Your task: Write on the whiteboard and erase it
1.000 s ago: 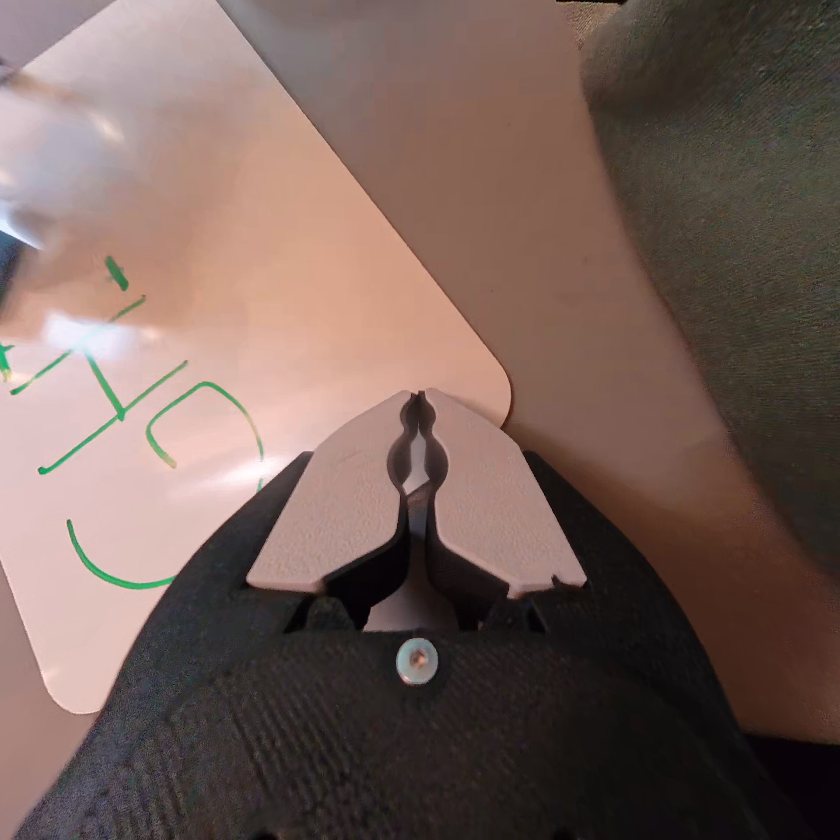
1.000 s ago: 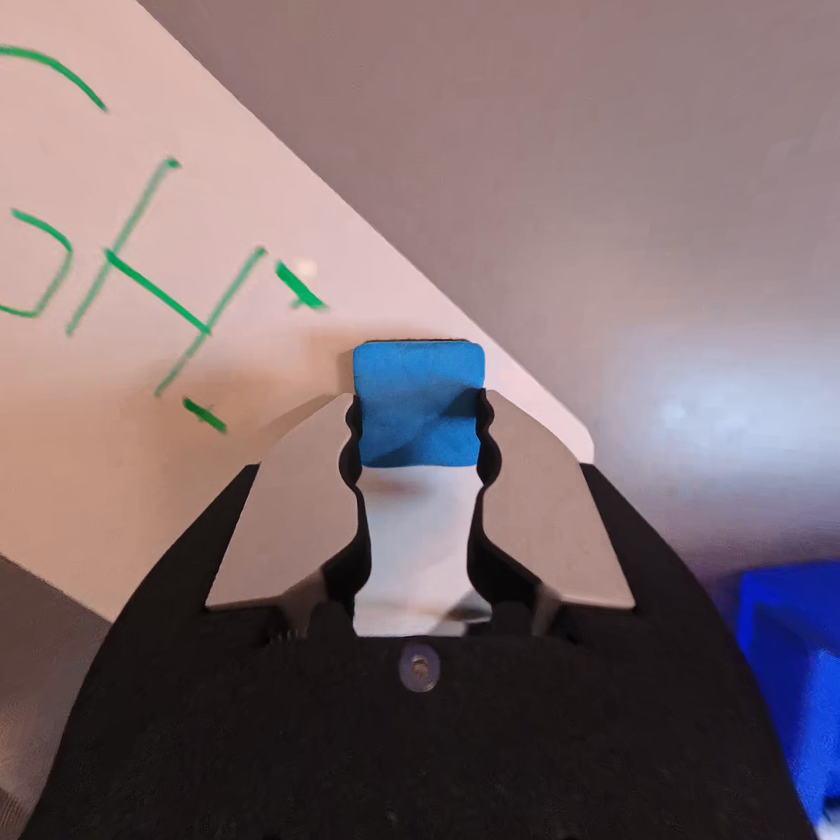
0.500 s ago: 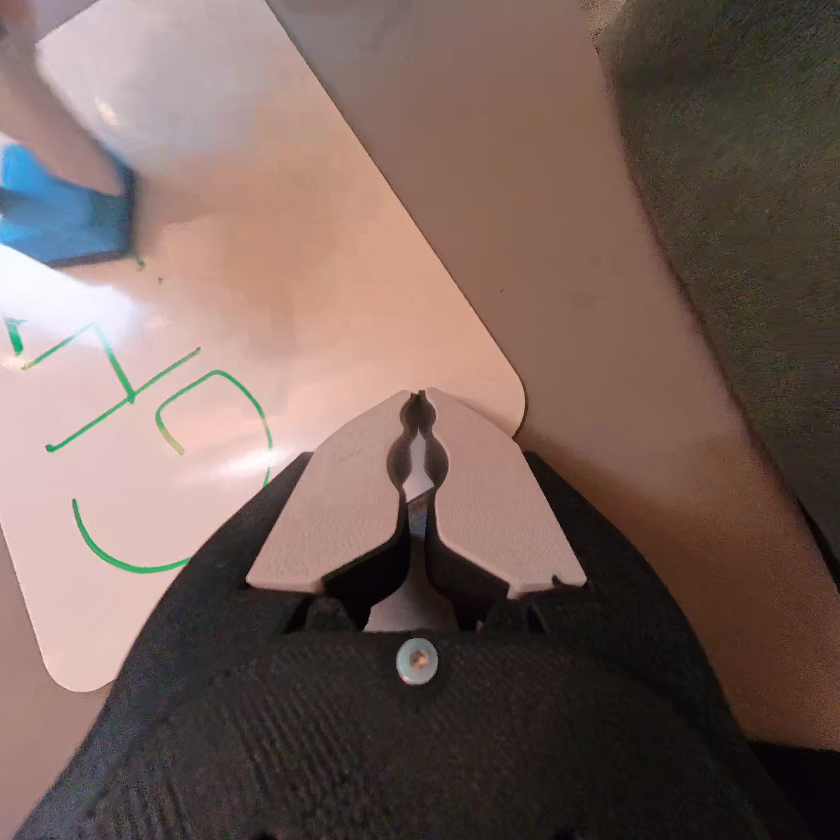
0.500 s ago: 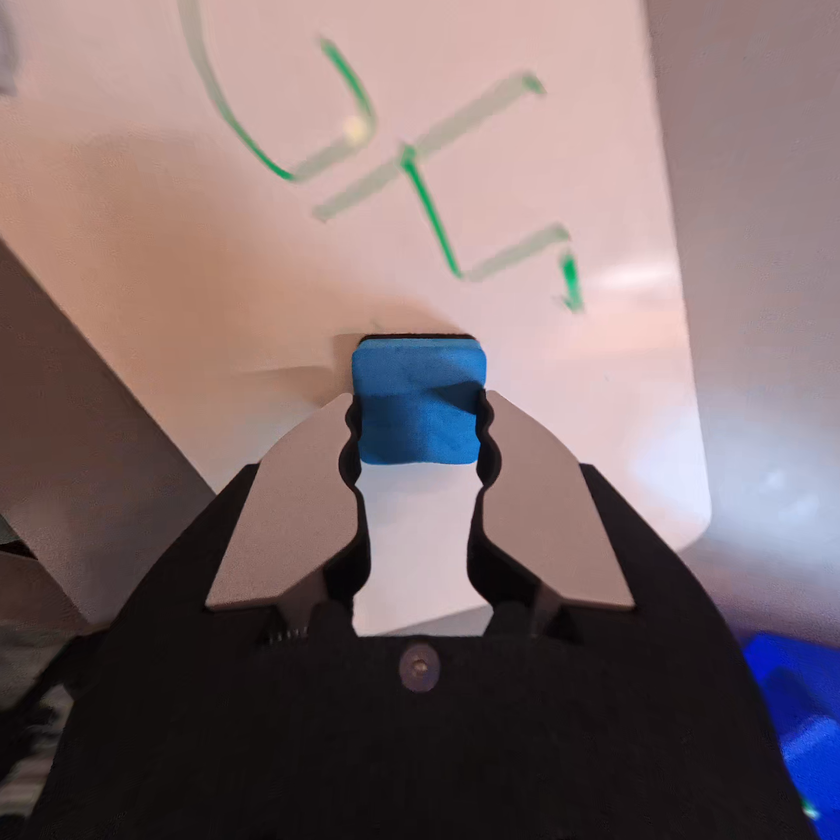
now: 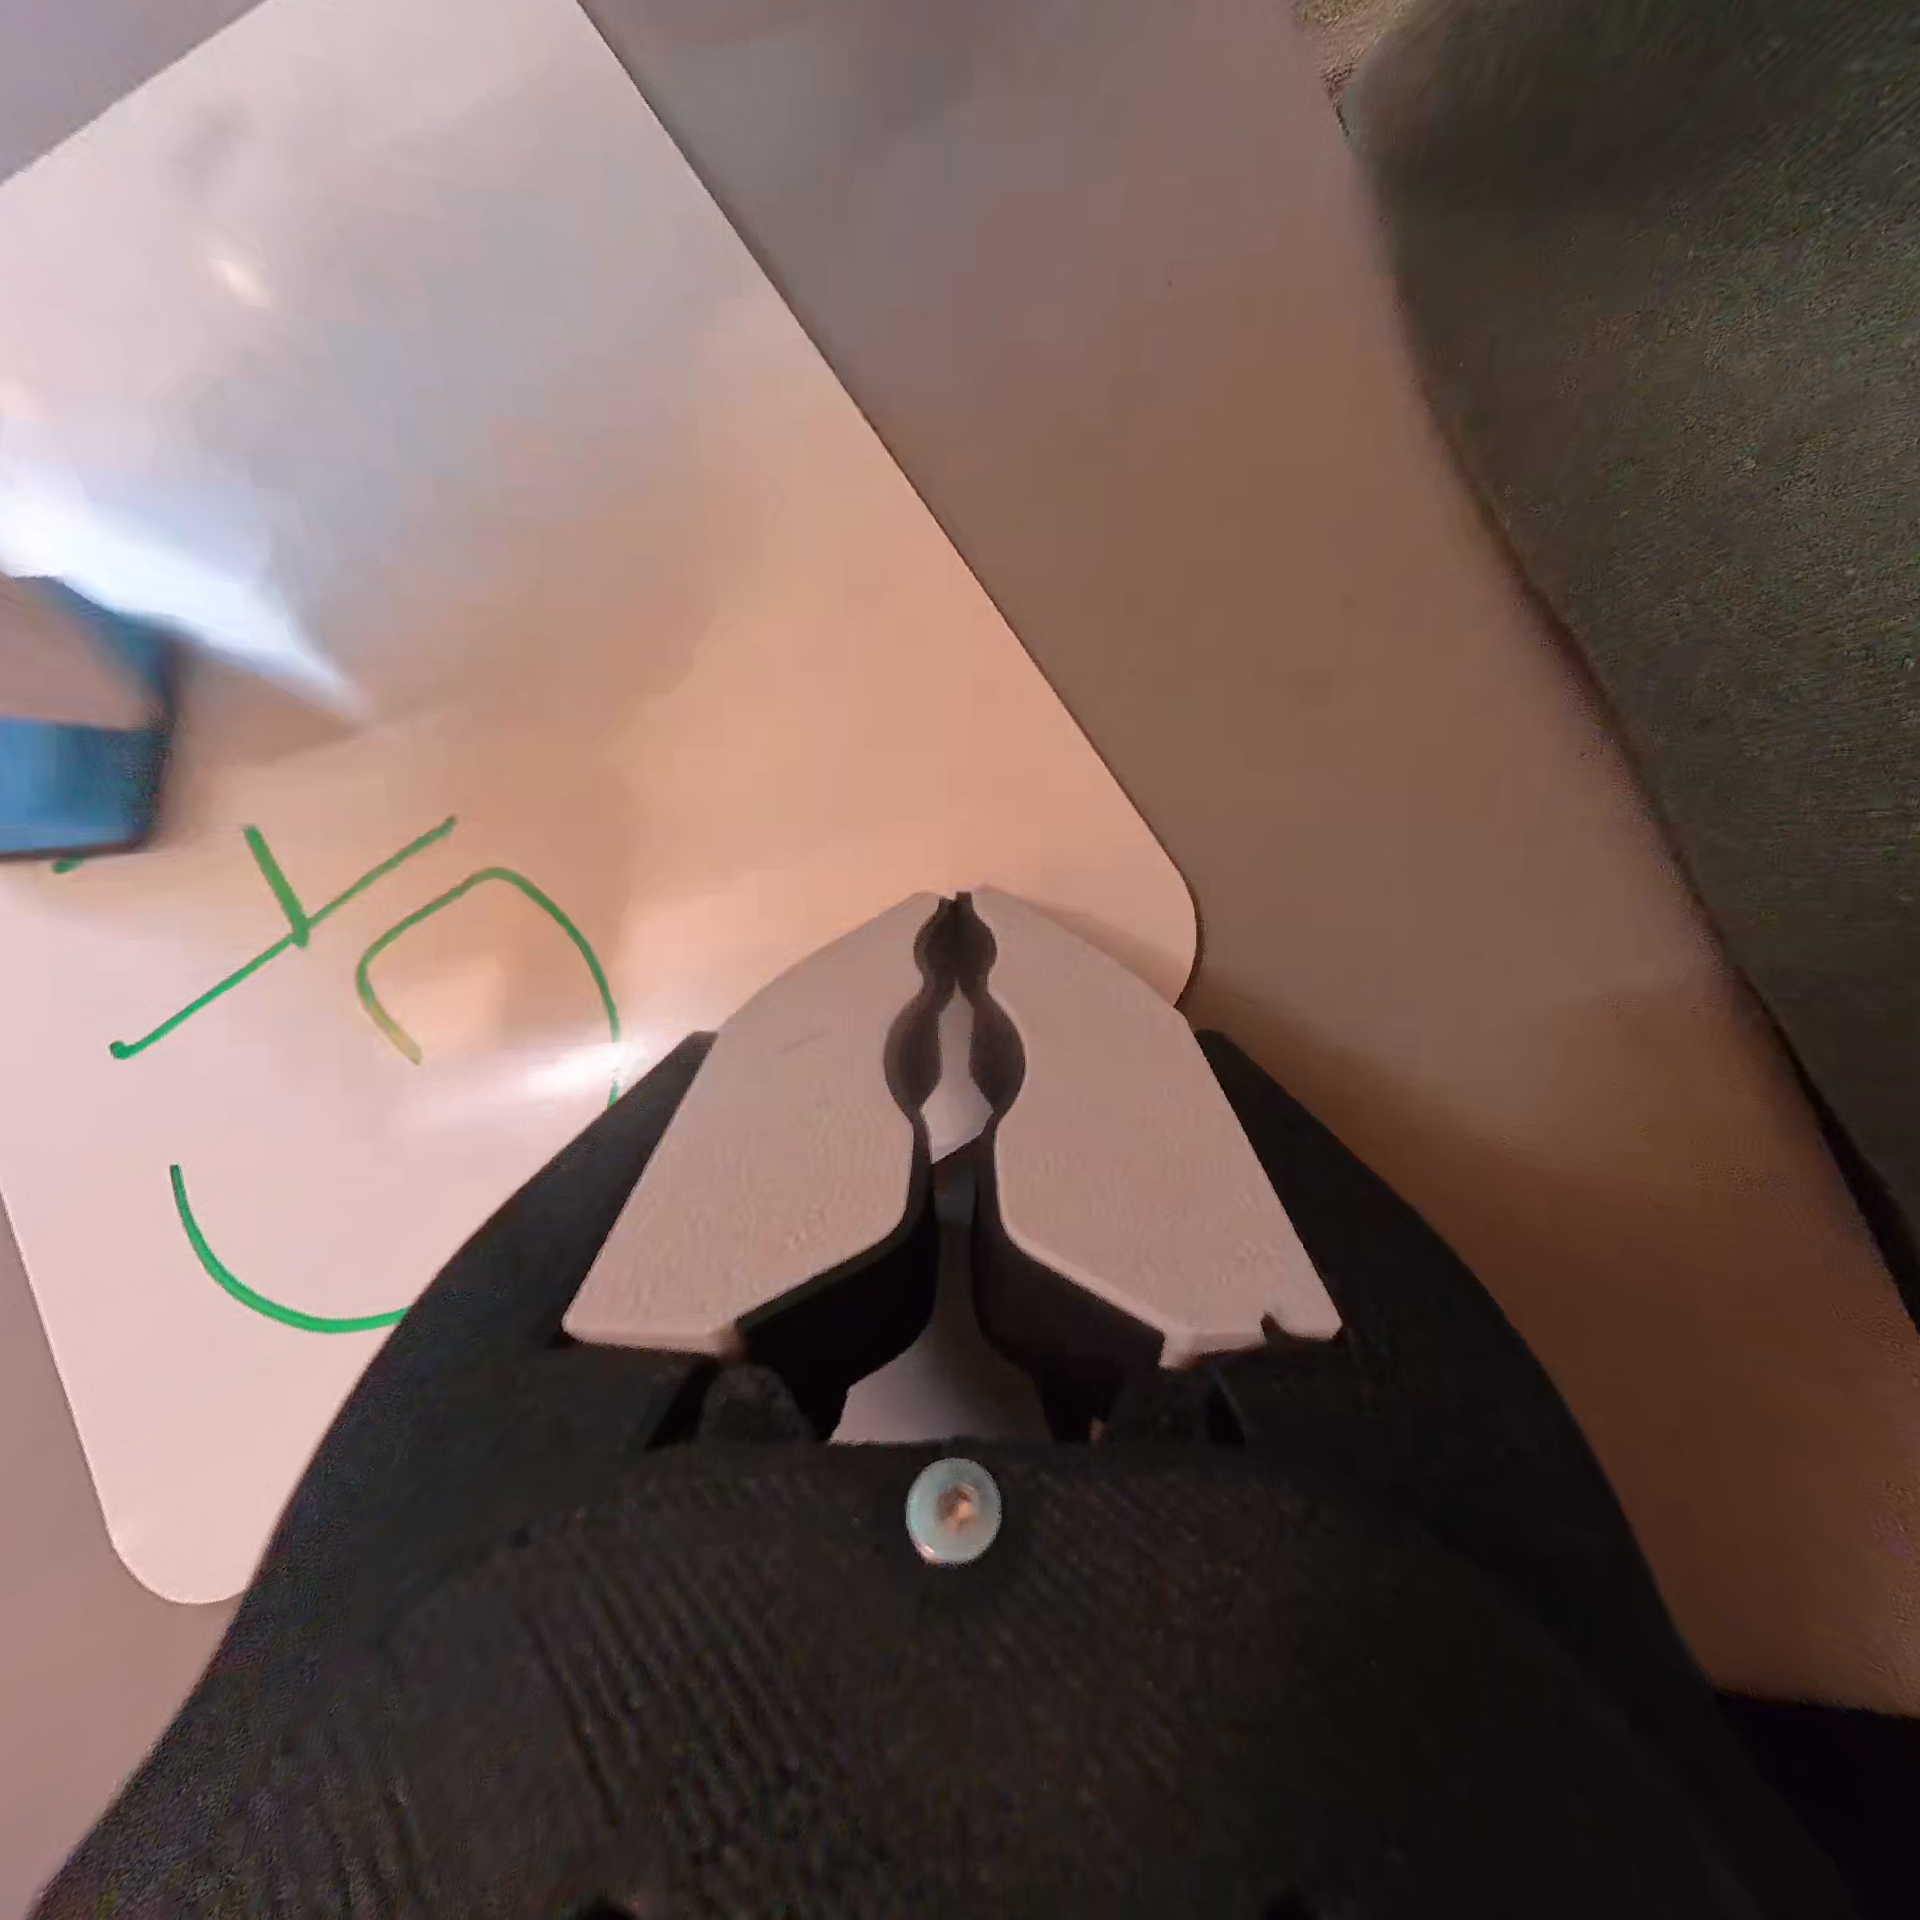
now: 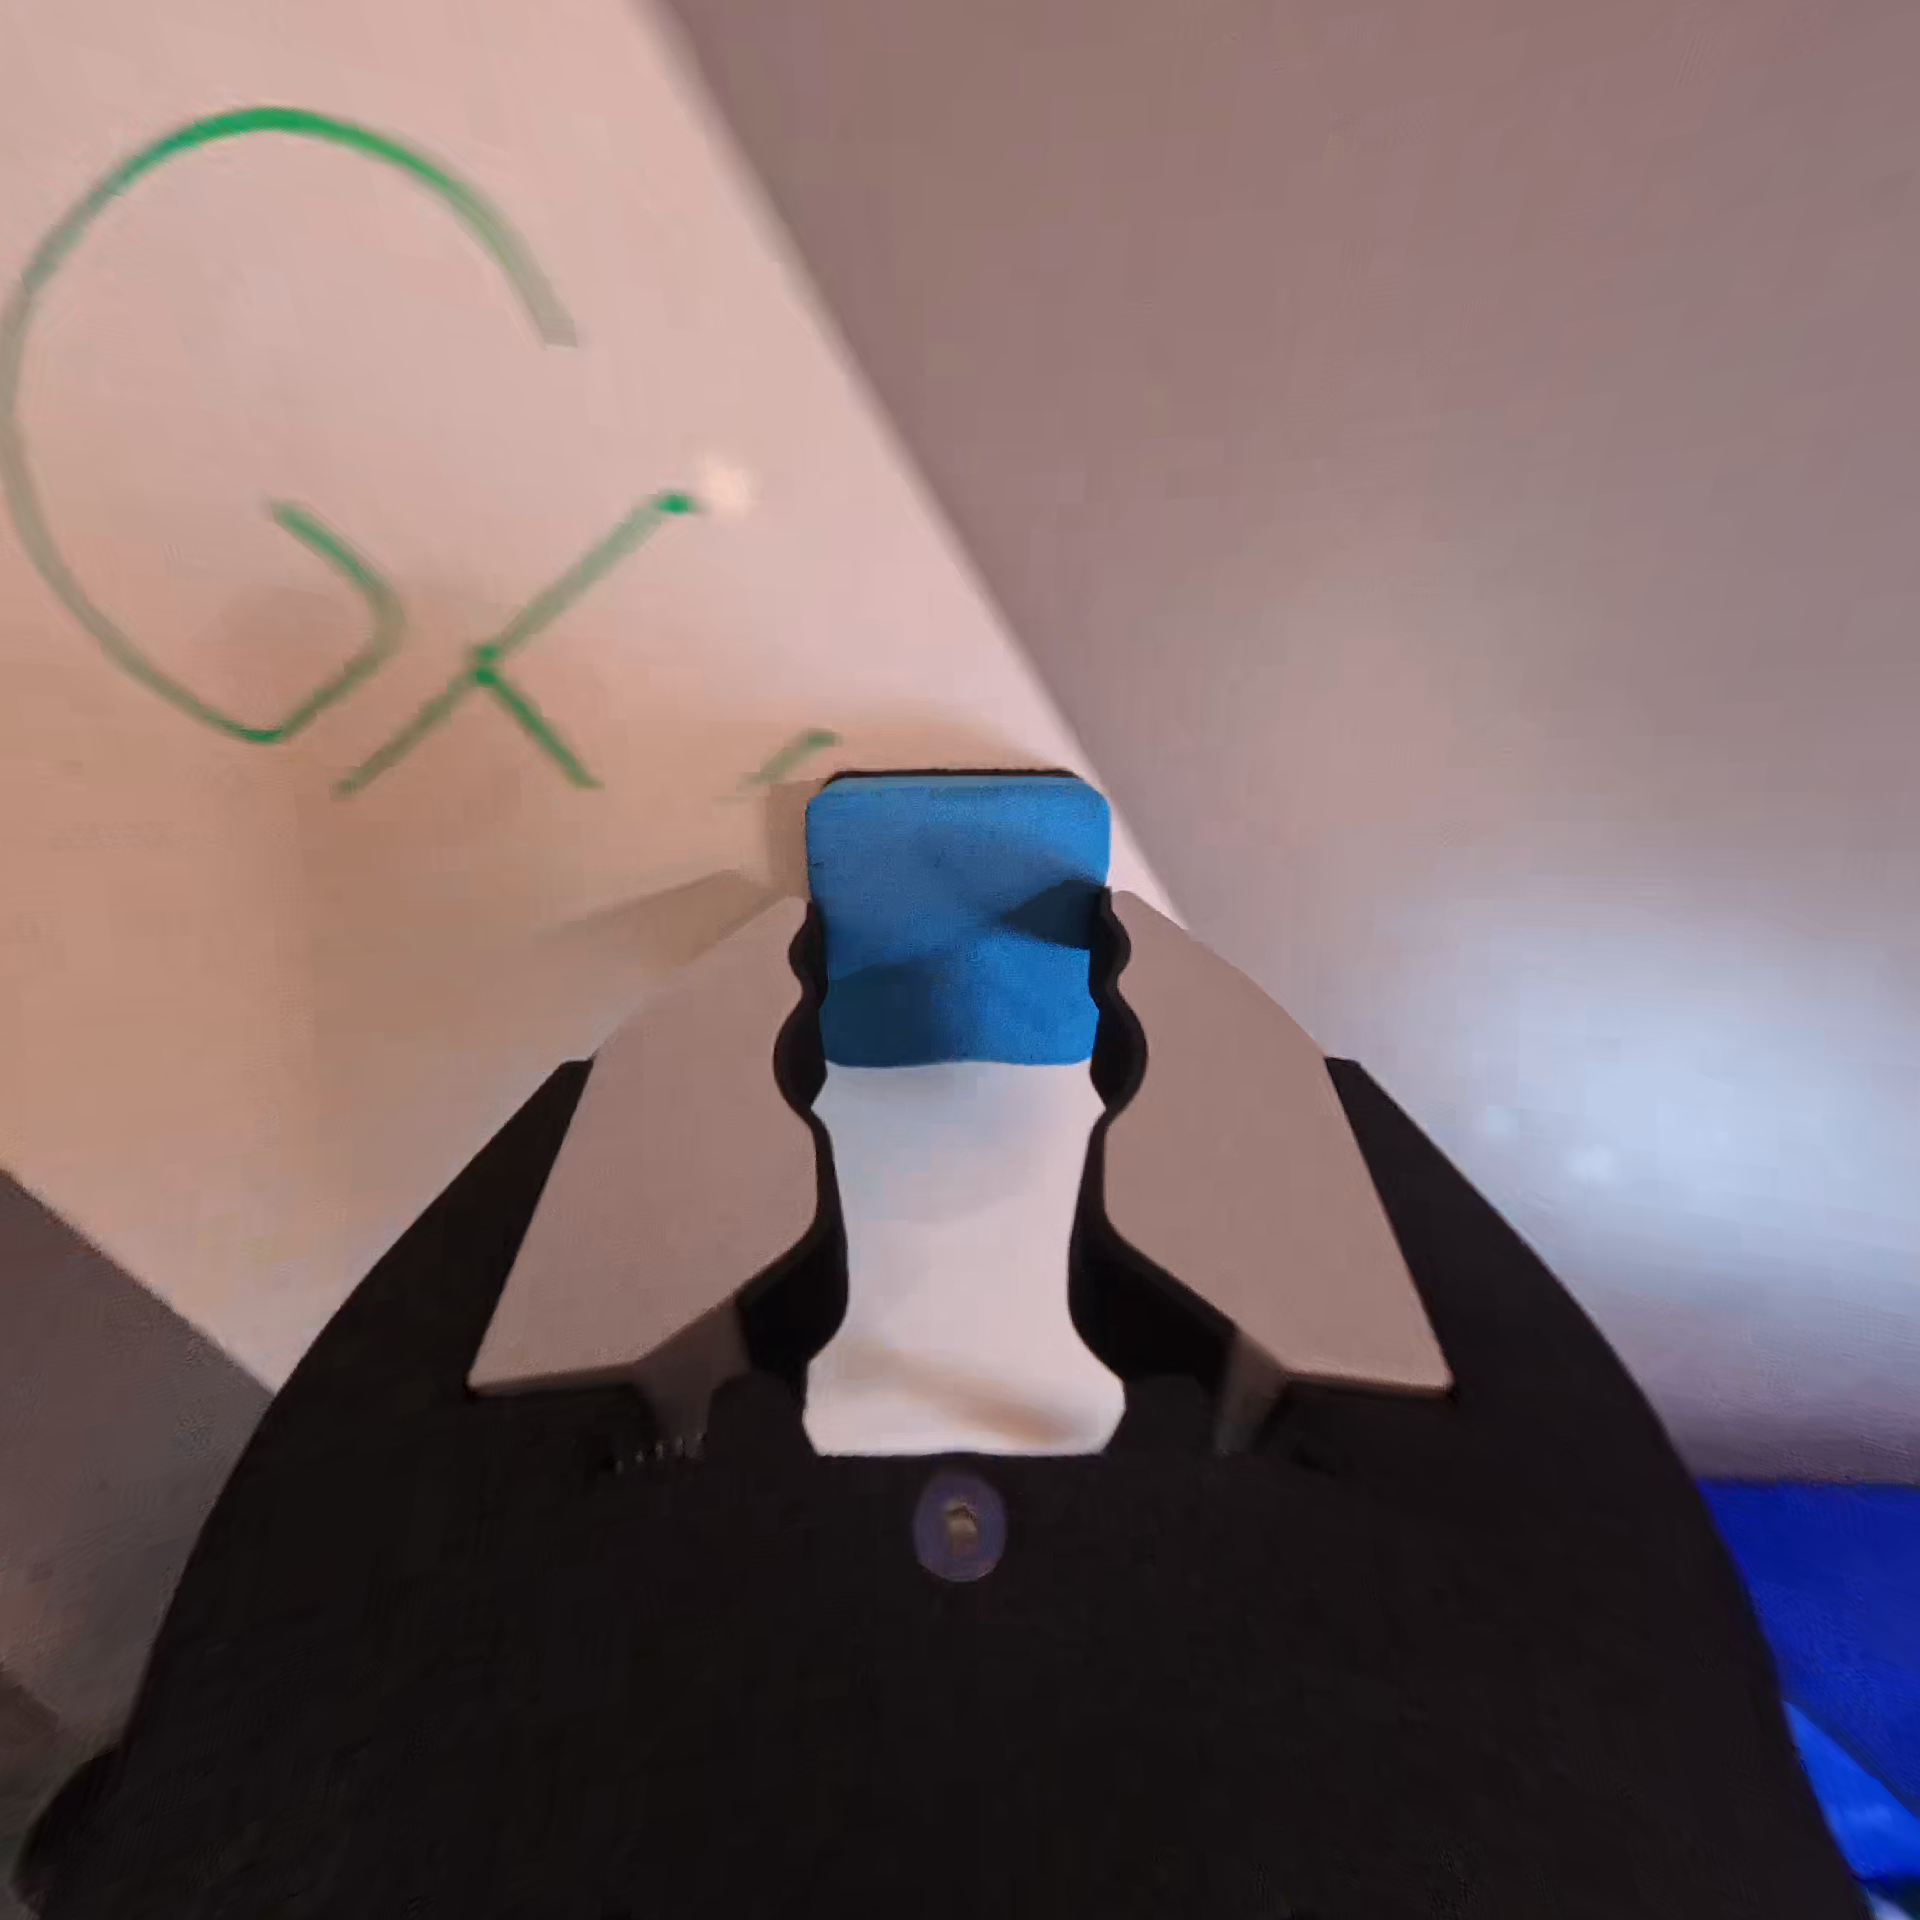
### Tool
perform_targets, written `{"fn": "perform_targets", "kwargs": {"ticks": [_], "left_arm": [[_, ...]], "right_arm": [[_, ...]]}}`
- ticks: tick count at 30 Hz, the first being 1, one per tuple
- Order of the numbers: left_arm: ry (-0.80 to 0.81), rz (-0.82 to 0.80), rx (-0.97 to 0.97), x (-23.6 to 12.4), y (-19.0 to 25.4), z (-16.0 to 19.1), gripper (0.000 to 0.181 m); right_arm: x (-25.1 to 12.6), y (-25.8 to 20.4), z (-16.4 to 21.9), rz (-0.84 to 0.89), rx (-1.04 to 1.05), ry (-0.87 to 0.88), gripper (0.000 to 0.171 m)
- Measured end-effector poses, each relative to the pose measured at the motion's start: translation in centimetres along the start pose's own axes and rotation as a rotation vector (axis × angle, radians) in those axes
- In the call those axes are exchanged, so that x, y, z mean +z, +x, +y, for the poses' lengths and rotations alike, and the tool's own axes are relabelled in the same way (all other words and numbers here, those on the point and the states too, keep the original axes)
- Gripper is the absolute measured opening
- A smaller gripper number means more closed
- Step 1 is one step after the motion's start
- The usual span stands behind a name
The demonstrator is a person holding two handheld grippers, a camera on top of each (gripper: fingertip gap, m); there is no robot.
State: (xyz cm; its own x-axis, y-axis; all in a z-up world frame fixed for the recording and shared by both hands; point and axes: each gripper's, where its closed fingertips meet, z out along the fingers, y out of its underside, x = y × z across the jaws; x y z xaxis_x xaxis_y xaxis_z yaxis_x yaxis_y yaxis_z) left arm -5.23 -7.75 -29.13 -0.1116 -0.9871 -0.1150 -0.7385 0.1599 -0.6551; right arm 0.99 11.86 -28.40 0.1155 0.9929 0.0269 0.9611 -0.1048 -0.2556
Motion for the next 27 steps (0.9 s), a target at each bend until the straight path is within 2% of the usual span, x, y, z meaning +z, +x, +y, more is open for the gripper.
{"fn": "perform_targets", "kwargs": {"ticks": [2,4,6,7,9,11,12,14,16,17,18,20,22,23,25,27], "left_arm": [[-0.001,-0.01,-0.002,-0.1,-0.2,0.1,0.0],[0.002,-0.012,-0.011,-0.2,-0.3,0.3,0.0],[0.006,0.0,-0.016,-0.2,-0.3,0.3,0.0],[0.005,0.003,-0.013,-0.2,-0.3,0.2,0.0],[0.003,0.006,-0.006,-0.1,-0.1,0.1,0.0],[0.0,-0.003,-0.002,-0.1,-0.2,0.2,0.0],[-0.002,-0.007,-0.002,-0.1,-0.3,0.2,0.0],[0.001,-0.008,-0.001,-0.2,-0.3,0.3,0.0],[0.001,-0.006,-0.001,-0.1,-0.3,0.2,0.0],[0.0,-0.001,-0.002,-0.1,-0.2,0.2,0.0],[-0.002,0.003,-0.002,-0.1,-0.1,0.2,0.0],[-0.008,0.001,0.006,0.0,0.1,0.1,0.0],[-0.013,-0.005,0.008,-0.1,0.1,0.1,0.0],[-0.011,-0.004,0.001,-0.1,0.1,0.2,0.0],[-0.005,0.002,-0.012,-0.3,0.0,0.4,0.0],[-0.004,0.014,-0.021,-0.2,-0.1,0.4,0.0]], "right_arm": [[-0.4,1.7,1.8,0.006,0.048,0.001,0.049],[-0.8,-2.3,2.8,-0.024,-0.064,-0.066,0.049],[-0.5,-6.4,1.2,-0.041,-0.186,-0.096,0.049],[-0.1,-7.1,-0.4,-0.04,-0.204,-0.077,0.049],[0.6,-4.5,-2.7,-0.024,-0.123,-0.012,0.049],[0.3,0.0,-1.4,0.007,0.012,-0.012,0.049],[0.1,0.6,-0.2,0.005,0.04,-0.015,0.049],[-0.4,-2.2,1.3,-0.022,-0.031,-0.083,0.049],[-0.3,-6.2,0.4,-0.047,-0.181,-0.133,0.049],[-0.1,-6.8,-0.5,-0.041,-0.219,-0.136,0.049],[0.2,-6.3,-1.5,-0.04,-0.206,-0.11,0.05],[0.6,-2.2,-2.5,-0.013,-0.05,-0.039,0.05],[0.2,0.4,-0.9,-0.004,0.026,-0.045,0.049],[-0.1,-0.2,0.1,-0.012,0.004,-0.073,0.049],[-0.5,-4.6,0.9,-0.082,-0.137,-0.139,0.049],[-0.2,-8.1,-0.7,-0.102,-0.261,-0.129,0.049]]}}
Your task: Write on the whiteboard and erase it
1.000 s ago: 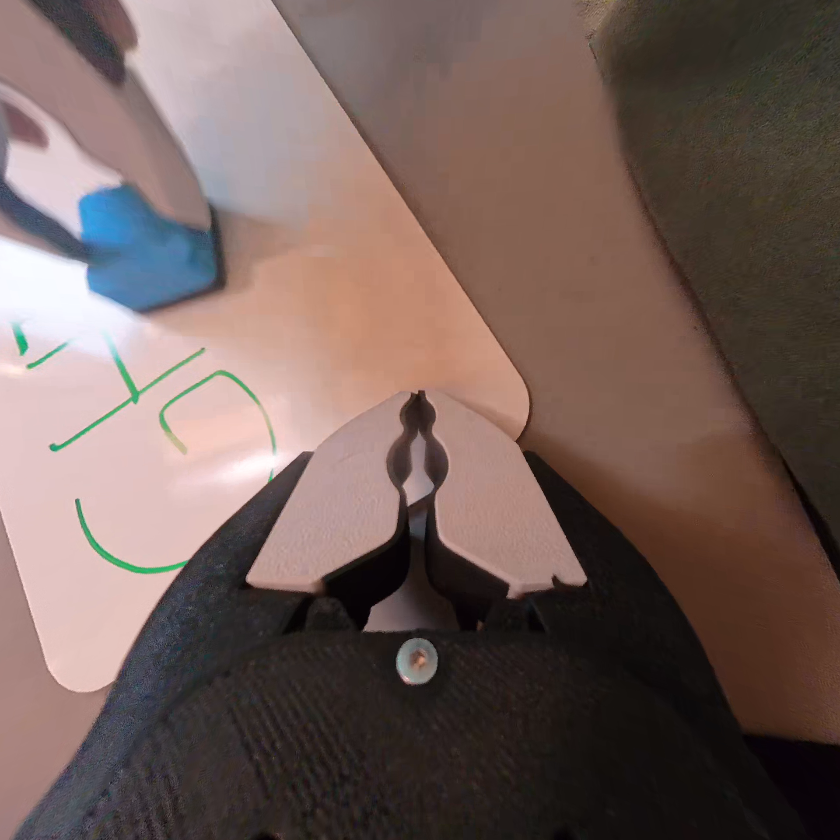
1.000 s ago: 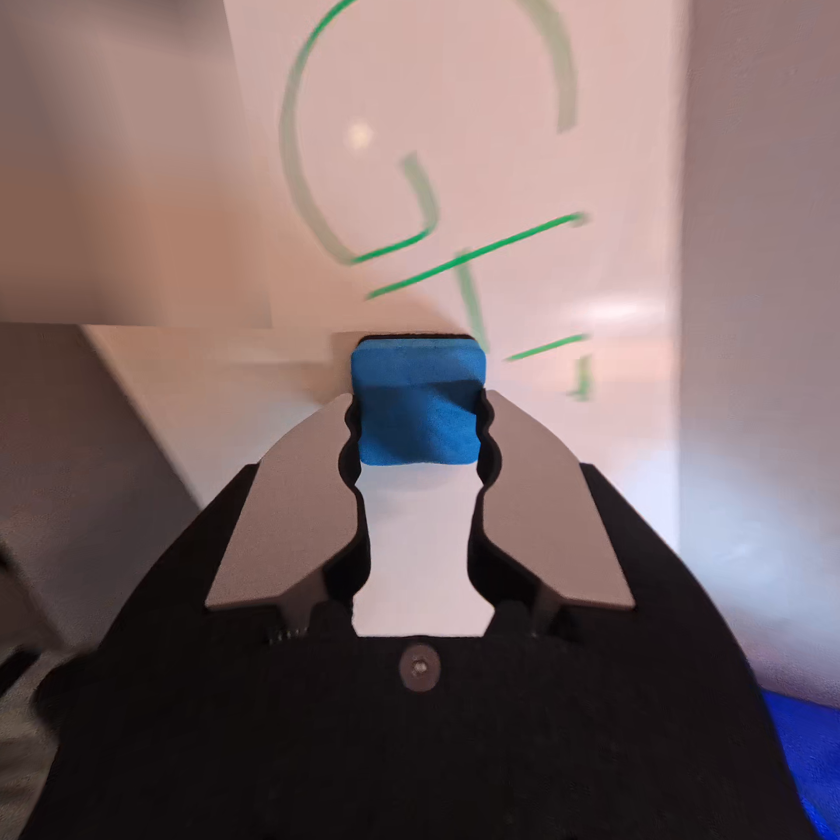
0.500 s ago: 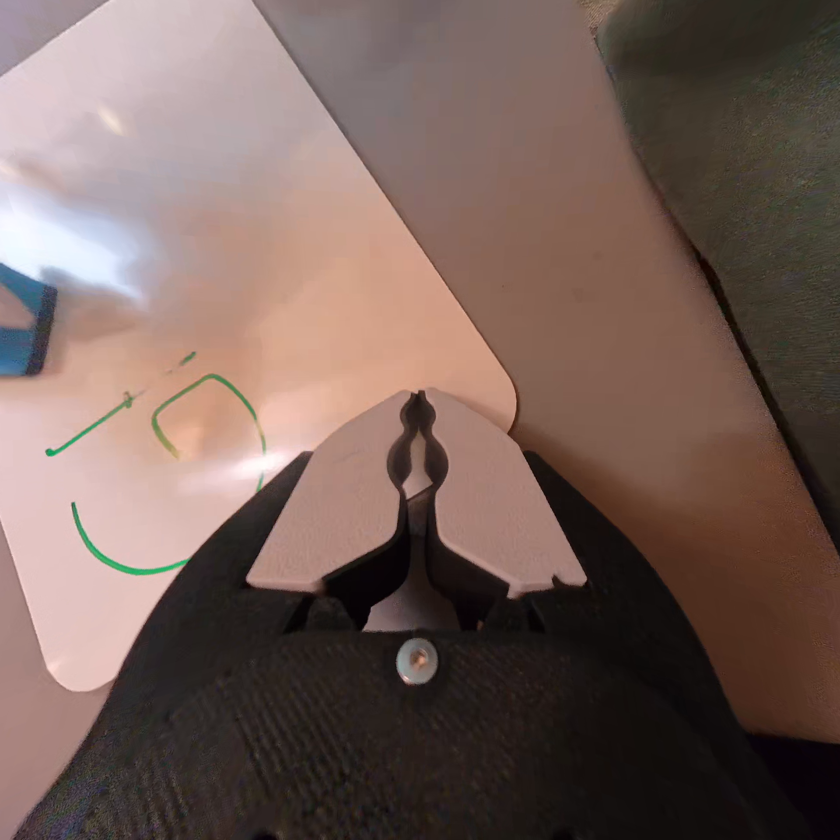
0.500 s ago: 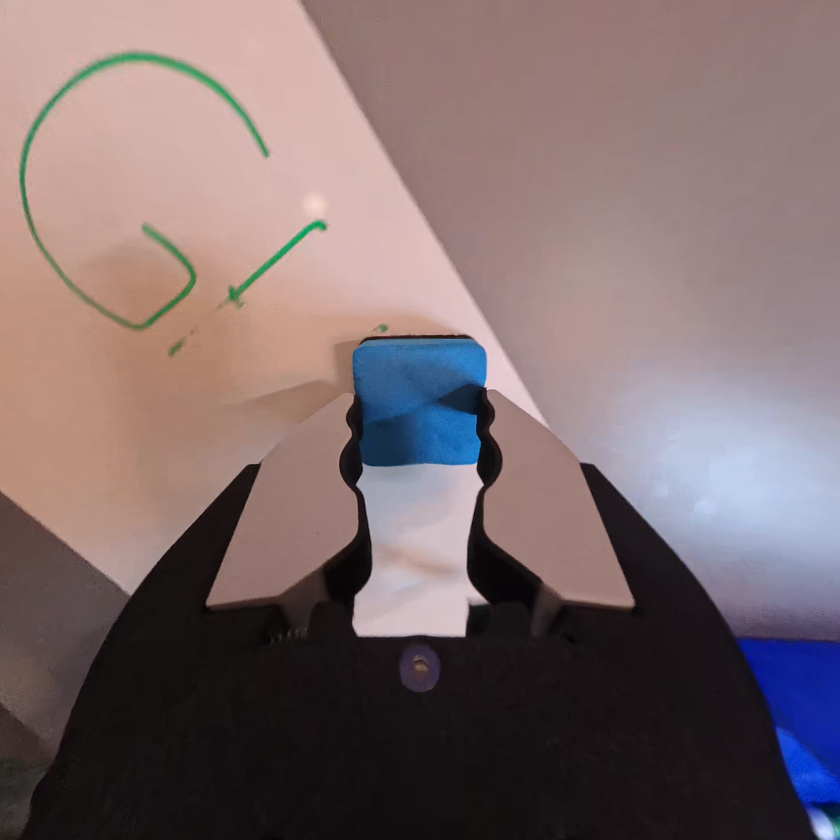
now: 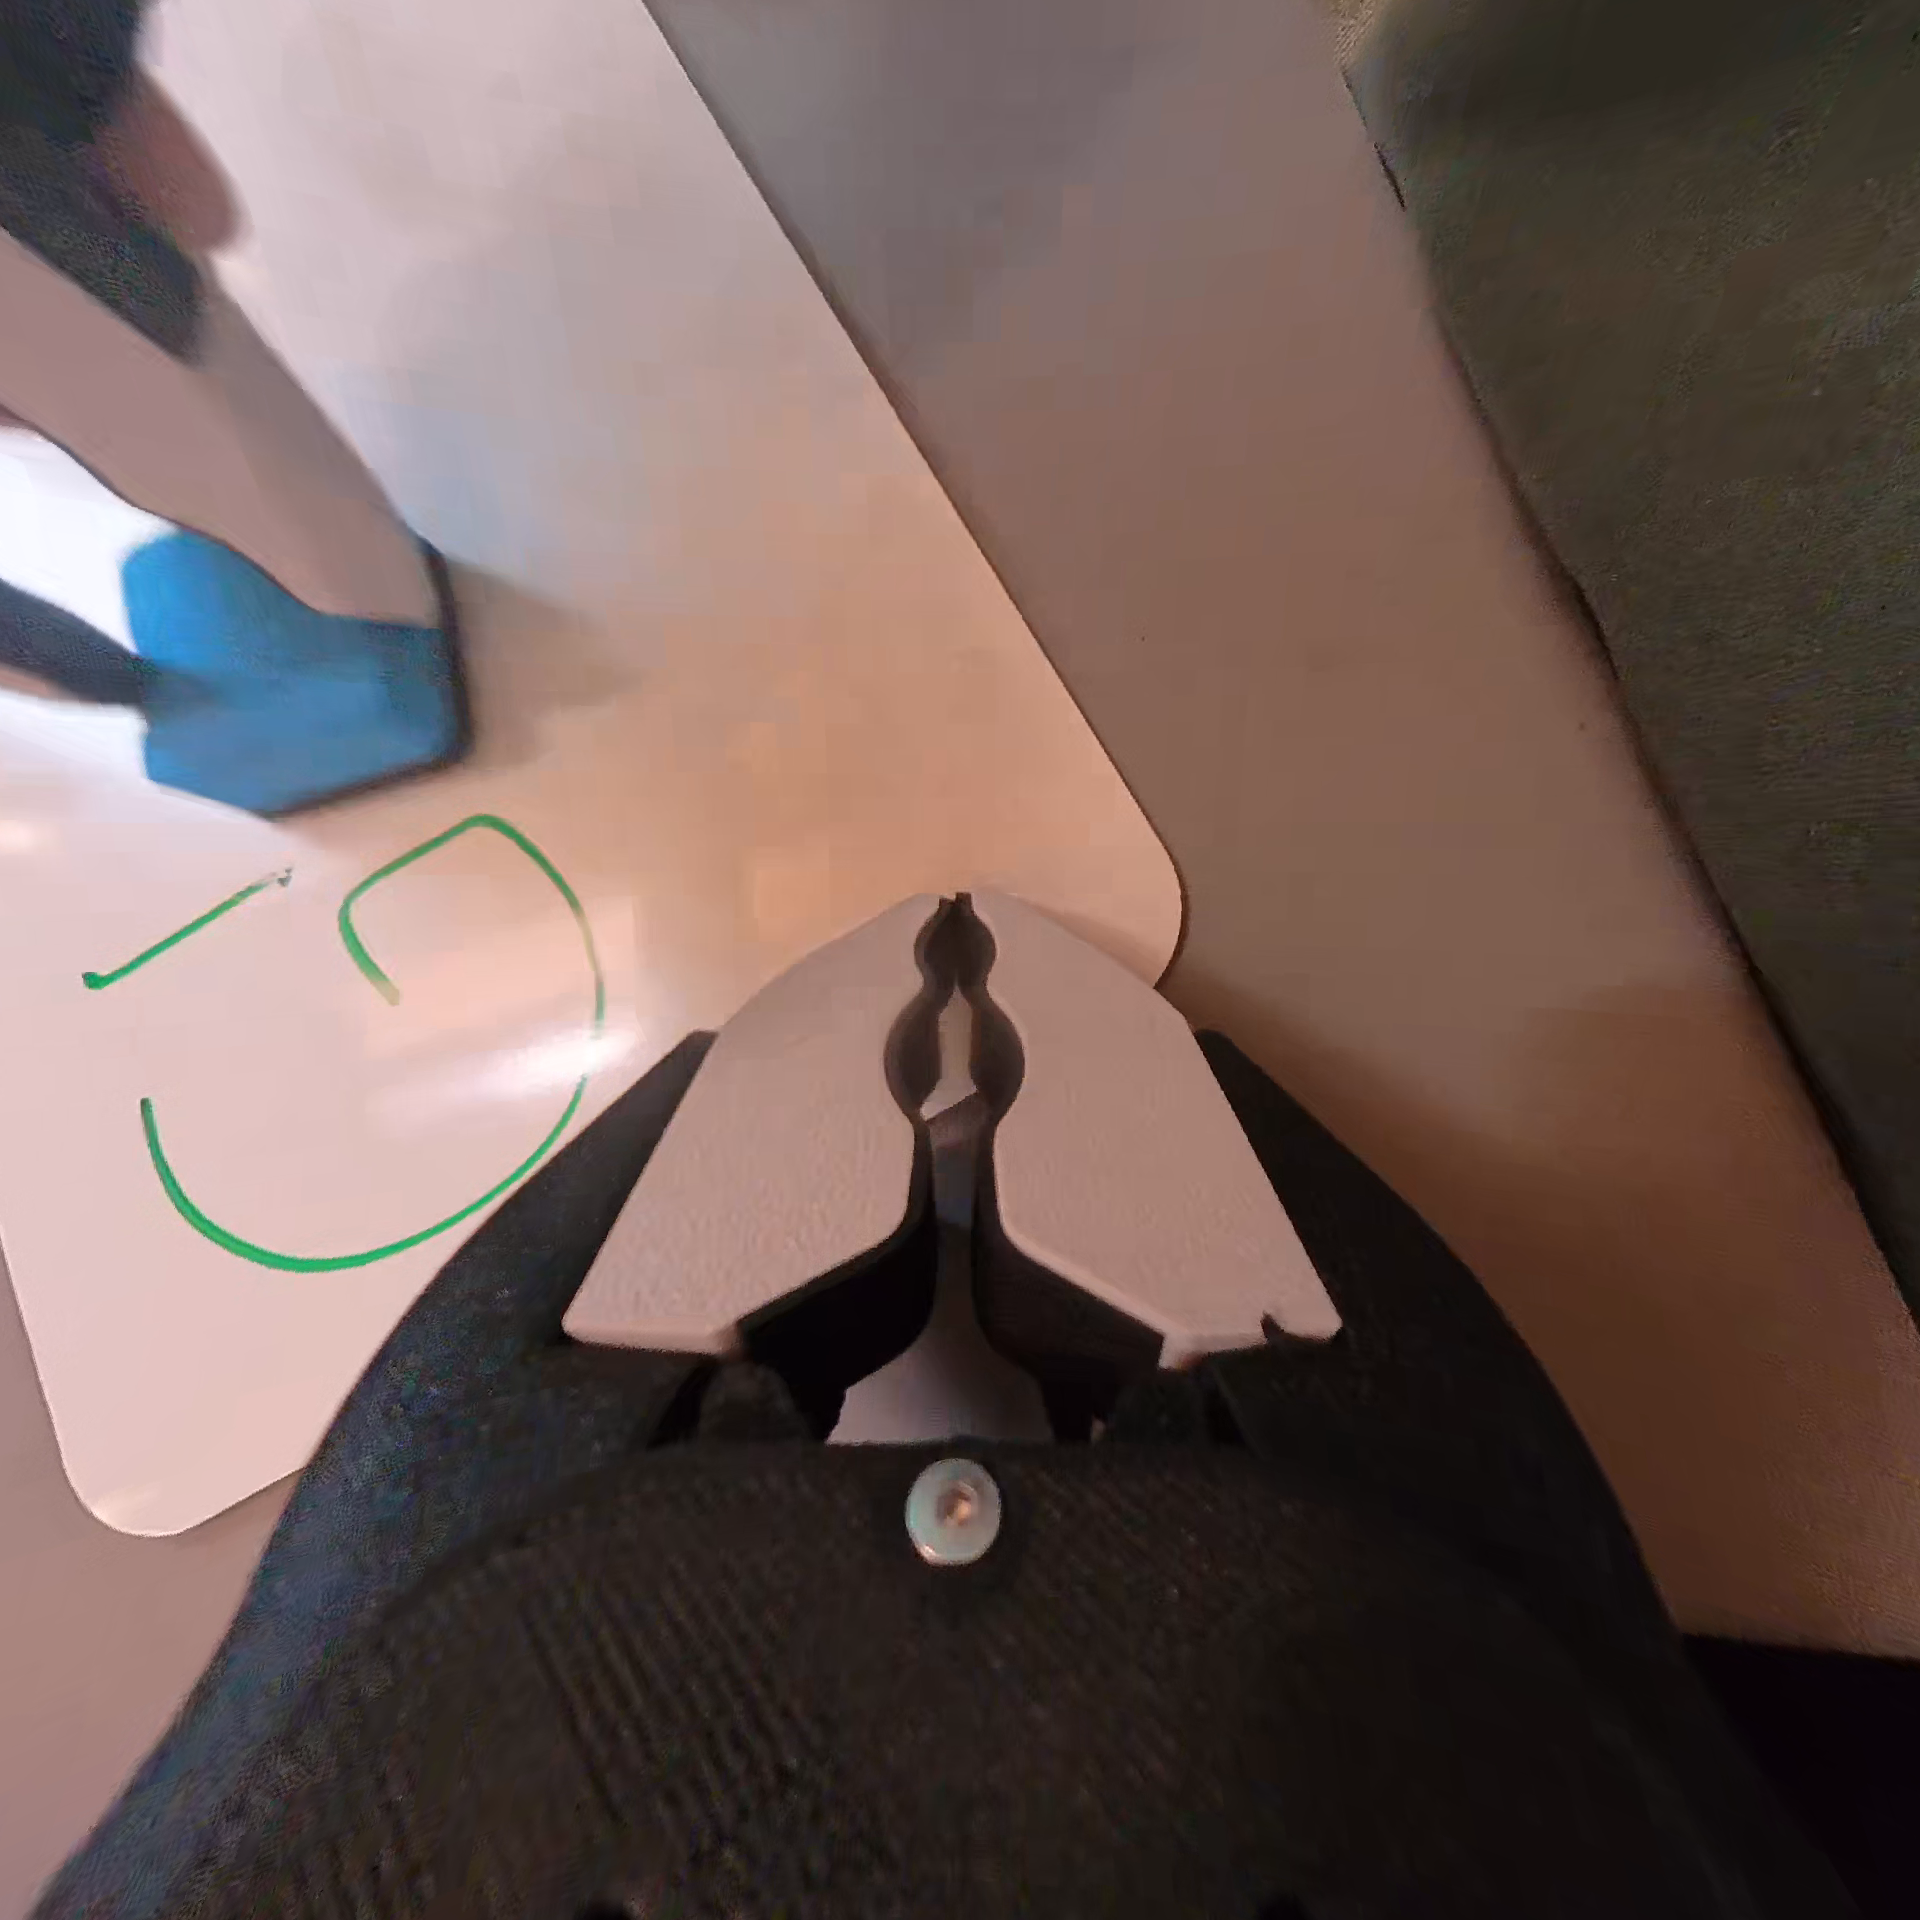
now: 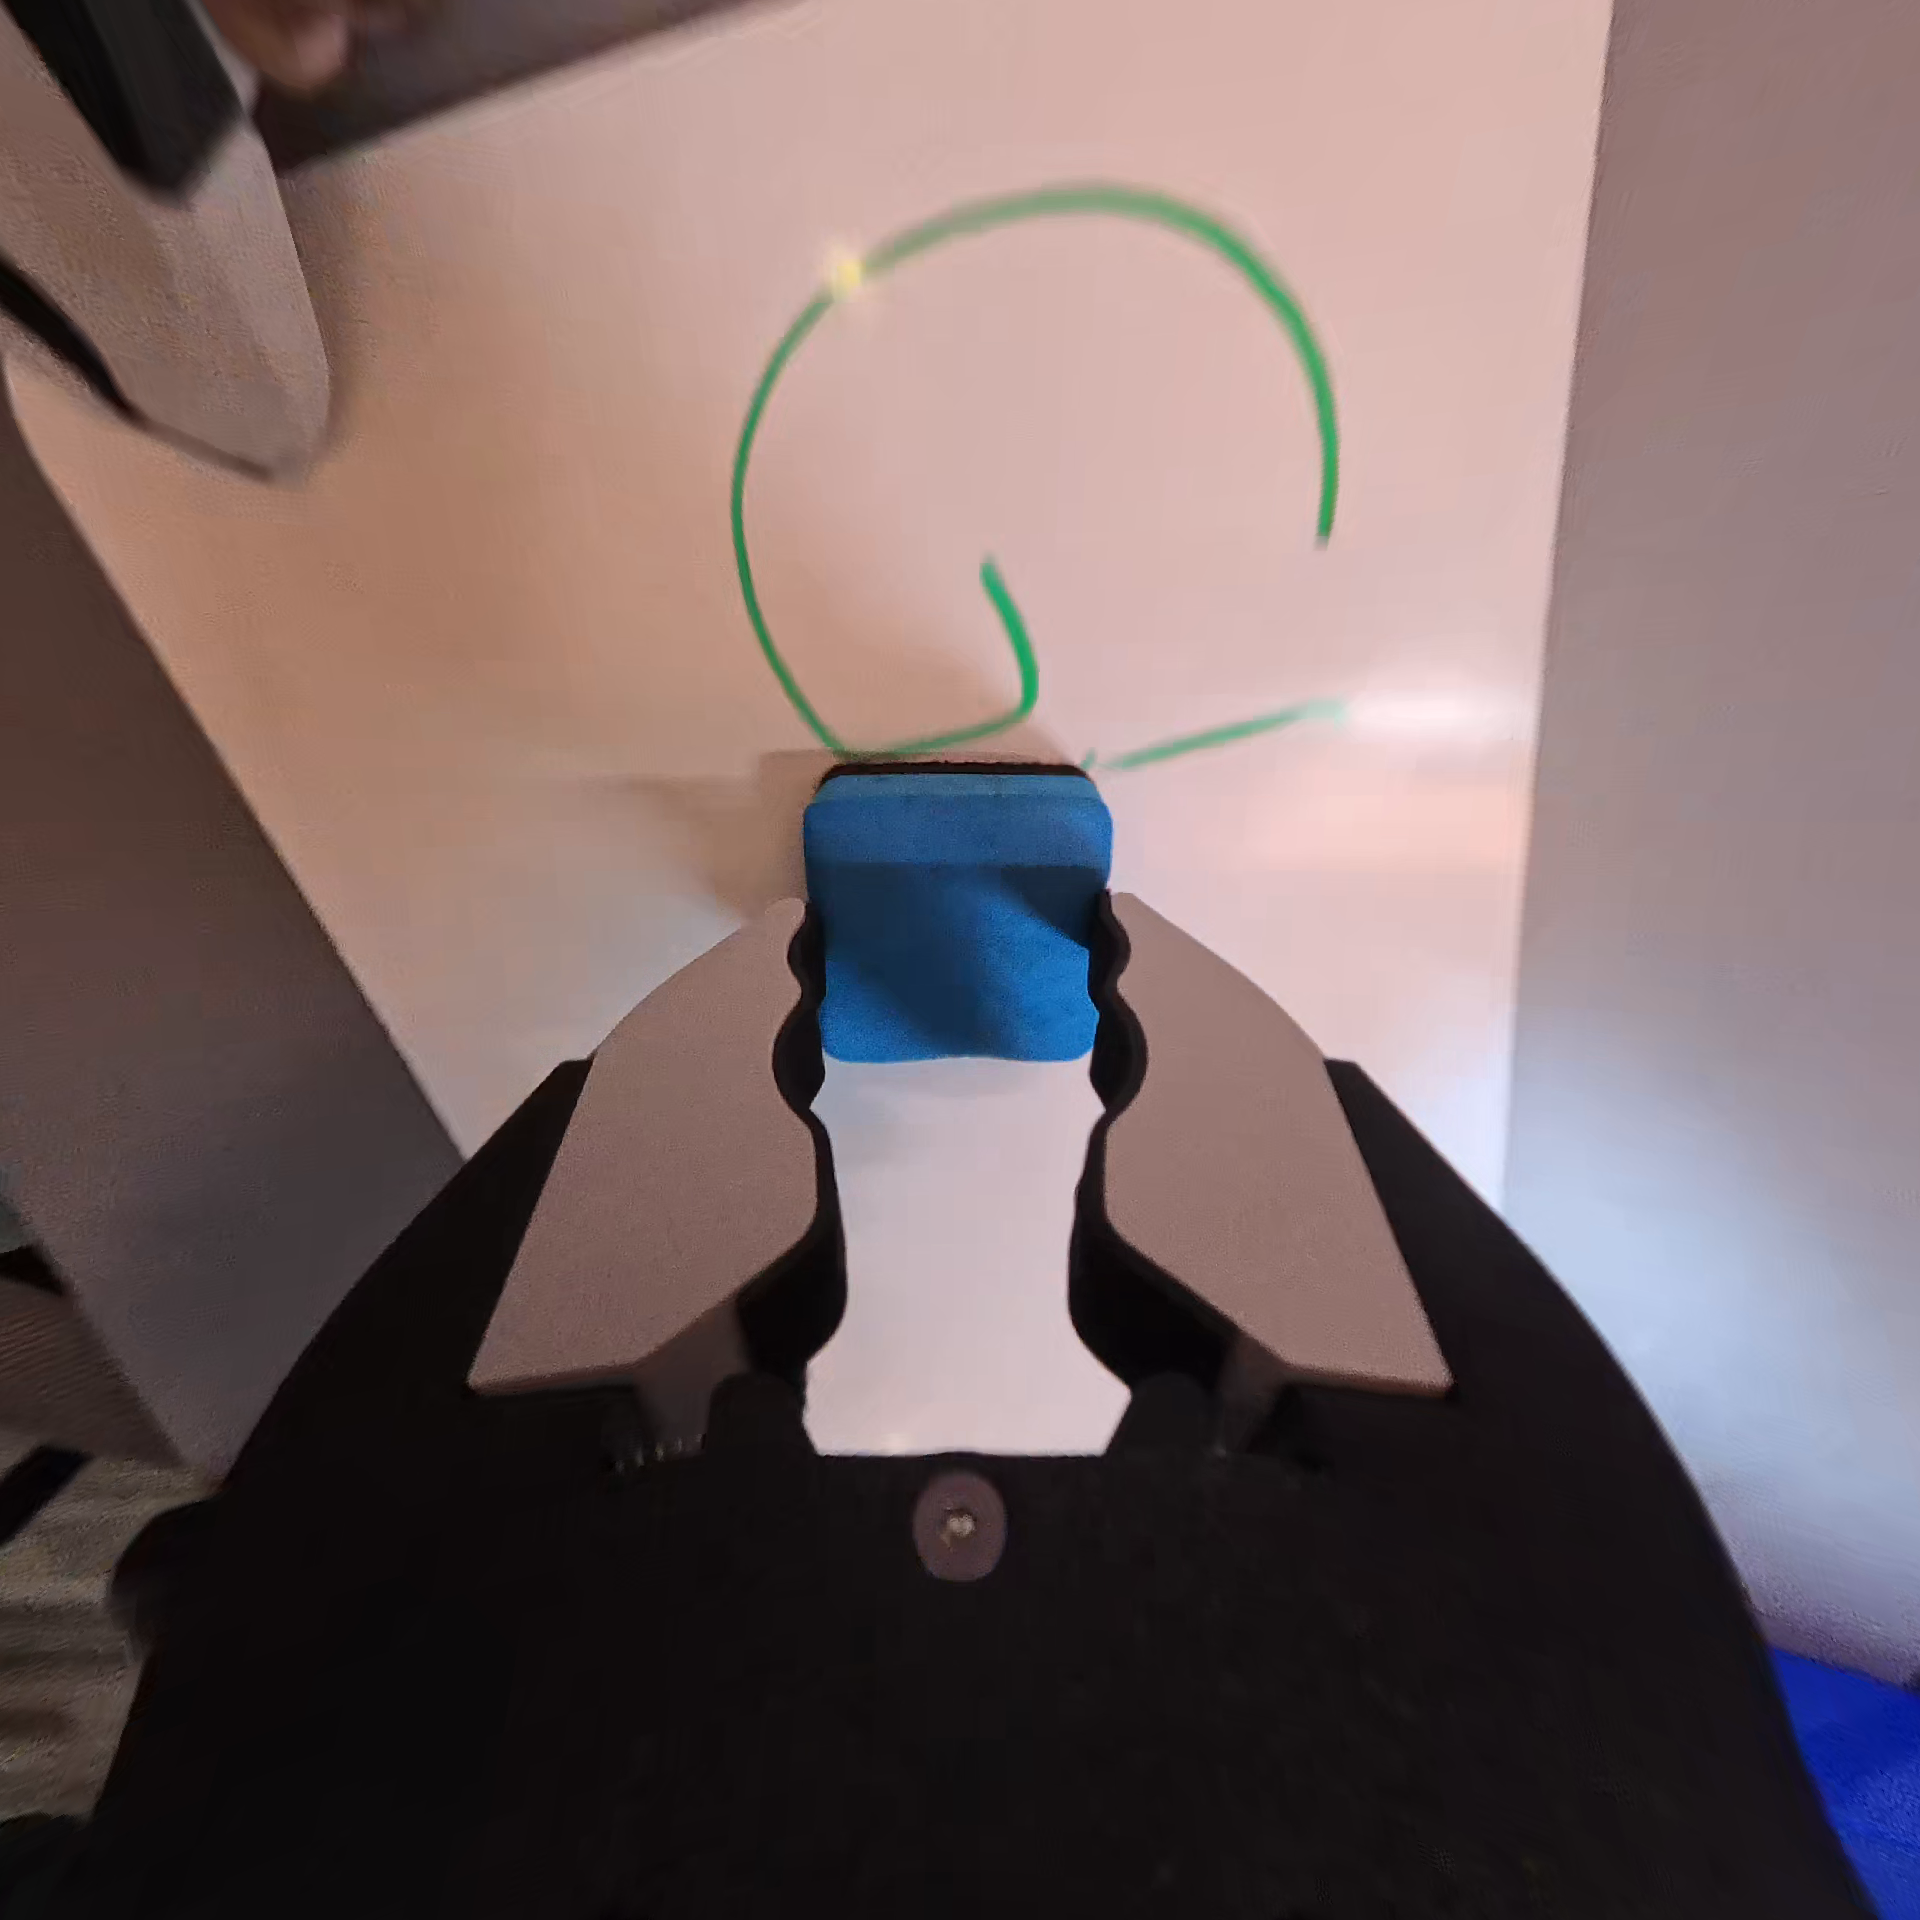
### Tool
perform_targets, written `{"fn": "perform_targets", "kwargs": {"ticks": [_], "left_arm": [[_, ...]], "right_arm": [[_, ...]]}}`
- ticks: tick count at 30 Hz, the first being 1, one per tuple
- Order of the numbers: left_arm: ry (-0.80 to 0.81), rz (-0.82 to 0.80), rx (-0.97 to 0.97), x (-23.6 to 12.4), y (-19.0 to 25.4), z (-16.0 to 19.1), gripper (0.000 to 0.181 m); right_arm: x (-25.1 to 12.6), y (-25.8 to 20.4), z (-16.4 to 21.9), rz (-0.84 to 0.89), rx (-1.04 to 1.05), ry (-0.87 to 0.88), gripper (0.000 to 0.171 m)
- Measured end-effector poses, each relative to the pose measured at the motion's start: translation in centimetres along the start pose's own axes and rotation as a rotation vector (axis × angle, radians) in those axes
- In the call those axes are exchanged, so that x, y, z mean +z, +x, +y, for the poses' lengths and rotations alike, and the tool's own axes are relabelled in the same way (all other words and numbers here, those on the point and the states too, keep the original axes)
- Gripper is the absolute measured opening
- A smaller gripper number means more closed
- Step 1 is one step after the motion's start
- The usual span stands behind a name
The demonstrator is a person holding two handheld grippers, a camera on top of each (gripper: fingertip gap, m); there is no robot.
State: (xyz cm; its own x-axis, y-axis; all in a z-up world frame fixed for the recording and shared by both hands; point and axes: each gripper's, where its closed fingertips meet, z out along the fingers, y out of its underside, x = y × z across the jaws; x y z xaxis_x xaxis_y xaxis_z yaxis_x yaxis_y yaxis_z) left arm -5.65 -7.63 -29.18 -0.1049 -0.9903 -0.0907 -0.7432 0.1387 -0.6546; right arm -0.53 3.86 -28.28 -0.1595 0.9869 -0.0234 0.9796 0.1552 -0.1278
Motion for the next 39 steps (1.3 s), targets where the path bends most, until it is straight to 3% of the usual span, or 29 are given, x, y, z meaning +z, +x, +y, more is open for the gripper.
{"fn": "perform_targets", "kwargs": {"ticks": [2,5,8,11,13,16,19,21,24,26,29,32,35,37,39], "left_arm": [[-0.005,0.001,0.0,0.1,0.0,-0.1,0.0],[-0.011,-0.009,0.008,0.0,0.1,0.0,0.0],[-0.024,-0.033,0.008,-0.2,-0.3,0.2,0.0],[-0.011,-0.013,-0.01,-0.2,-0.2,0.2,0.0],[-0.01,-0.001,-0.007,-0.1,0.0,0.1,0.0],[-0.007,0.003,-0.01,-0.1,0.2,0.1,0.0],[-0.001,0.01,-0.022,-0.1,0.1,0.2,0.0],[-0.001,0.015,-0.025,-0.1,0.1,0.1,0.0],[-0.007,0.015,-0.023,-0.1,0.2,0.1,0.0],[-0.007,0.012,-0.021,-0.1,0.1,0.1,0.0],[-0.004,0.009,-0.021,-0.1,0.1,0.1,0.0],[-0.002,0.016,-0.027,-0.2,0.1,0.2,0.0],[-0.005,0.017,-0.029,-0.1,0.1,0.1,0.0],[-0.007,0.013,-0.028,-0.1,0.1,0.1,0.0],[-0.008,0.006,-0.024,-0.1,0.0,0.1,0.0]], "right_arm": [[0.2,1.7,-1.7,0.037,0.012,0.045,0.05],[-0.1,7.9,-0.2,0.097,0.262,0.123,0.049],[-0.1,3.8,0.6,0.072,0.13,0.063,0.049],[0.4,-0.5,-3.1,0.059,-0.049,0.054,0.05],[0.7,1.9,-5.1,0.072,0.012,0.116,0.05],[0.3,6.9,-3.1,0.085,0.203,0.15,0.049],[0.0,2.1,-0.7,0.008,0.071,0.014,0.049],[0.4,-1.0,-3.1,-0.002,-0.068,0.005,0.05],[0.8,3.3,-6.6,0.062,0.017,0.1,0.05],[0.6,7.8,-5.2,0.069,0.19,0.138,0.049],[0.2,4.8,-2.1,0.022,0.11,0.042,0.049],[0.7,-1.1,-5.0,-0.029,-0.086,0.037,0.05],[1.0,3.7,-7.7,0.063,0.012,0.099,0.05],[0.7,7.8,-6.1,0.081,0.153,0.105,0.049],[0.4,6.4,-3.8,0.066,0.117,0.036,0.049]]}}
